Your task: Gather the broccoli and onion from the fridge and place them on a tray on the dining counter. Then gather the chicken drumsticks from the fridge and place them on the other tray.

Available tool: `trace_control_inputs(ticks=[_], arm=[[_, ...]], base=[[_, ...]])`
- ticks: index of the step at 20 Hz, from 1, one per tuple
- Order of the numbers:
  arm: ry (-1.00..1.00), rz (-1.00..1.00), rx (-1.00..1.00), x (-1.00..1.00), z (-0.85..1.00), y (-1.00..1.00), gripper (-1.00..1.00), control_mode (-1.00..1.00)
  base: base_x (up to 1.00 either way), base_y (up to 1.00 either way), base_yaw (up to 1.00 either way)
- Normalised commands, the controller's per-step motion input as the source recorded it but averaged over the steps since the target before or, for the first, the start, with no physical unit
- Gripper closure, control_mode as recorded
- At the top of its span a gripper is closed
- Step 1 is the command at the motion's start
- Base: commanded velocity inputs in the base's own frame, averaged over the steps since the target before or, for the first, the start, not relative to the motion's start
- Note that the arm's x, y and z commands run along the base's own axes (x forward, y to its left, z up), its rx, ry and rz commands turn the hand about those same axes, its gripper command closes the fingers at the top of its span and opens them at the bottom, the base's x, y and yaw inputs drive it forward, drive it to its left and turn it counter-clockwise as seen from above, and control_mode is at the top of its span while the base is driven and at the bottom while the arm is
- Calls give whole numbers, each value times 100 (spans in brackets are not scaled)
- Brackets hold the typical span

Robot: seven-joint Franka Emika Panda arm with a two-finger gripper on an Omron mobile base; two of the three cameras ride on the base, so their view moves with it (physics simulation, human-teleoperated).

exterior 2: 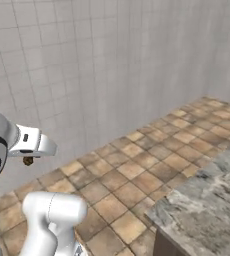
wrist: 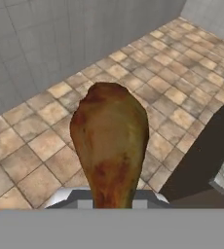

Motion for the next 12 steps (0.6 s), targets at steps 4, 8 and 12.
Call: trace_control_inputs(ticks=[4, 8, 12], arm=[[0, 0, 0, 0, 0, 0, 100, 100], [0, 0, 0, 0, 0, 0, 100, 100], [0, 0, 0, 0, 0, 0, 100, 100]], base=[[57, 59, -74], [54, 48, -78], [57, 48, -78]])
